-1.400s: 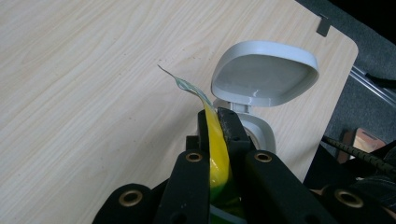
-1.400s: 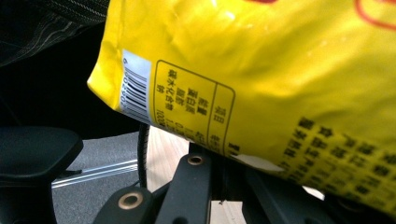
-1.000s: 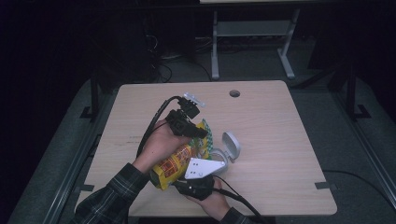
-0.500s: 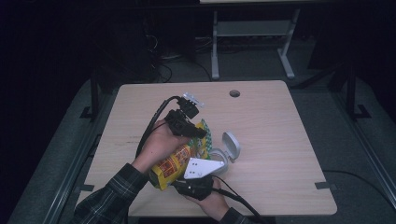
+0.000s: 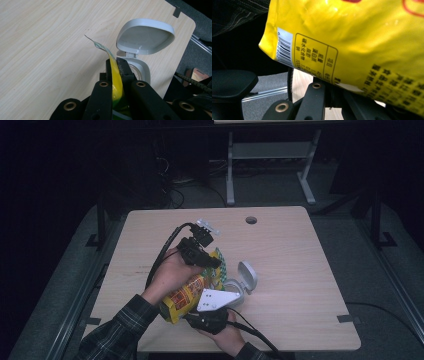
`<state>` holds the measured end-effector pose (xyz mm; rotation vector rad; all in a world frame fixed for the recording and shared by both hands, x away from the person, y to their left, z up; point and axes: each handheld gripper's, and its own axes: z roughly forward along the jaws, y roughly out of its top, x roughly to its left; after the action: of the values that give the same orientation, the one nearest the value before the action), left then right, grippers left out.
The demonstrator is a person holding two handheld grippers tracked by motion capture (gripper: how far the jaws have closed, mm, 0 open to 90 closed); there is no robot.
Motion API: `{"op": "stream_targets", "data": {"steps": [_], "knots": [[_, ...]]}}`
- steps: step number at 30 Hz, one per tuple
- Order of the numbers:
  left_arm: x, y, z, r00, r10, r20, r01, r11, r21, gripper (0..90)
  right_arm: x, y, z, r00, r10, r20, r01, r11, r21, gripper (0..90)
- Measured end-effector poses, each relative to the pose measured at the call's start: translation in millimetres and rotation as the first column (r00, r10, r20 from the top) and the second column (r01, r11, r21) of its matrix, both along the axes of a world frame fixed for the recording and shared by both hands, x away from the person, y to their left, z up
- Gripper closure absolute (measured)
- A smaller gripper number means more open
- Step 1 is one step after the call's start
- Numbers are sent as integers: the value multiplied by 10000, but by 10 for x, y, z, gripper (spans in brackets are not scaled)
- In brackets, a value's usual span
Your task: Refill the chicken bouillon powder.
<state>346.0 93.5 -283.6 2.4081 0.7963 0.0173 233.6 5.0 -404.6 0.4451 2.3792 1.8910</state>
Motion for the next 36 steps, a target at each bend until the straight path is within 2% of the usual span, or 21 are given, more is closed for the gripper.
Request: {"op": "stream_targets", "data": {"steps": [36], "knots": [[4, -58, 5, 10000, -24, -10, 24, 9997, 242, 898, -3, -11, 16, 10000, -5, -55, 5, 10000, 95, 899]]}}
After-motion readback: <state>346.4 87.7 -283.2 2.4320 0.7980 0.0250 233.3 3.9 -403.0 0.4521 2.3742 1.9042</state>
